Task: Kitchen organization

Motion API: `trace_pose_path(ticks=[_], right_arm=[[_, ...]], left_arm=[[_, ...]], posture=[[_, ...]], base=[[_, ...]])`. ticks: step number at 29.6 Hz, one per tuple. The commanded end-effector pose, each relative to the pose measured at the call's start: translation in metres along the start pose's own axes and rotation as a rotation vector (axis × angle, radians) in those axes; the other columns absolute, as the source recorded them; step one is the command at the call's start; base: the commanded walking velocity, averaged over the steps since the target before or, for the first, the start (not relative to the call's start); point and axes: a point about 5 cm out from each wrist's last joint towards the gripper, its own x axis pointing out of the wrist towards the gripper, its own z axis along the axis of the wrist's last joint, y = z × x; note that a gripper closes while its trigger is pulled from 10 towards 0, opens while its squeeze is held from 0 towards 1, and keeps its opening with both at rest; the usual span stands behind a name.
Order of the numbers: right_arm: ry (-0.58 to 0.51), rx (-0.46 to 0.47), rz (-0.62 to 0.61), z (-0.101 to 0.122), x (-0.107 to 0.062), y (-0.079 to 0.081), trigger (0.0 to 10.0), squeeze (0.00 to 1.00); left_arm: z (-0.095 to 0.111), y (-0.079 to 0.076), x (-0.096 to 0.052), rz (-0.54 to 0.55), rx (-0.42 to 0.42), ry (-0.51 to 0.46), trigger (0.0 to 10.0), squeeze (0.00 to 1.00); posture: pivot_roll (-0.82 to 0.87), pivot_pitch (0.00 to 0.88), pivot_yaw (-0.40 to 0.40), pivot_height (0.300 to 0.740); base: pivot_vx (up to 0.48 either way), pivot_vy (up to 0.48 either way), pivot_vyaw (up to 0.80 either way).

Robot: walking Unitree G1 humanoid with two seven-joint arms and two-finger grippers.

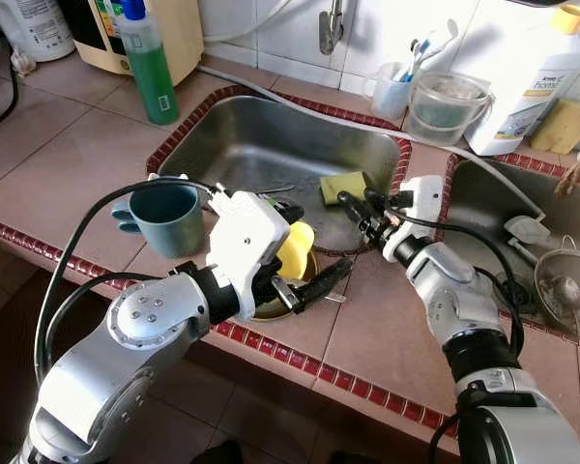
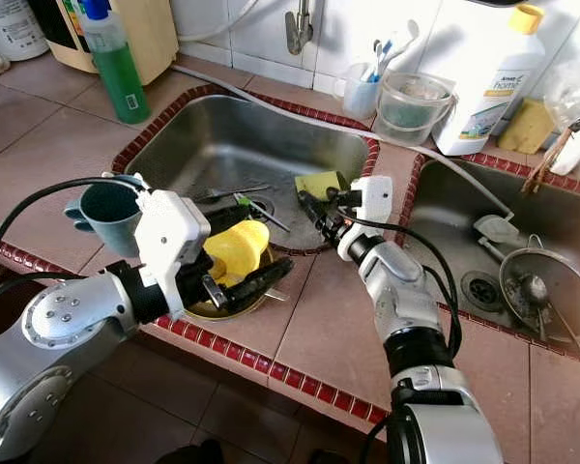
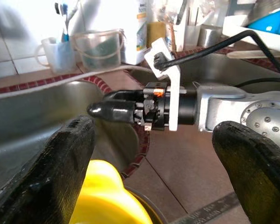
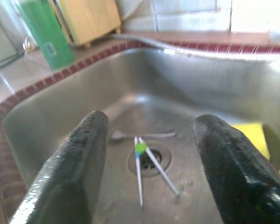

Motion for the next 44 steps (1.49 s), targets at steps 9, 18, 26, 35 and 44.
trace_pose_path(ticks=[9, 18, 26, 35, 44], right_arm=[[-0.143, -0.052, -0.110, 0.023, -0.012, -0.009, 10.0, 1.00], [-0.214, -0.083, -0.133, 0.036, -0.019, -0.003, 10.0, 1.00], [-0.239, -0.112, -0.067, 0.039, -0.022, 0.019, 10.0, 0.00], [-0.245, -0.121, 0.030, 0.040, -0.029, 0.051, 10.0, 0.00], [-0.227, -0.126, 0.066, 0.041, -0.038, 0.061, 10.0, 0.00]], left_arm=[[0.004, 0.031, 0.005, 0.131, 0.057, -0.051, 10.0, 0.00], [0.006, 0.046, 0.009, 0.179, 0.088, -0.072, 10.0, 0.00], [0.000, 0.065, 0.005, 0.294, 0.107, -0.031, 10.0, 0.00], [-0.015, 0.094, -0.008, 0.473, 0.120, 0.071, 10.0, 0.00], [-0.012, 0.101, -0.012, 0.501, 0.130, 0.051, 10.0, 0.00]], posture=[[-0.14, 0.118, -0.029, 0.740], [-0.16, 0.073, -0.028, 0.740], [-0.16, 0.041, -0.037, 0.740], [-0.16, 0.031, -0.034, 0.740], [-0.16, 0.036, -0.033, 0.740]], base=[[0.000, 0.000, 0.00], [0.000, 0.000, 0.00], [0.000, 0.000, 0.00], [0.000, 0.000, 0.00], [0.000, 0.000, 0.00]])
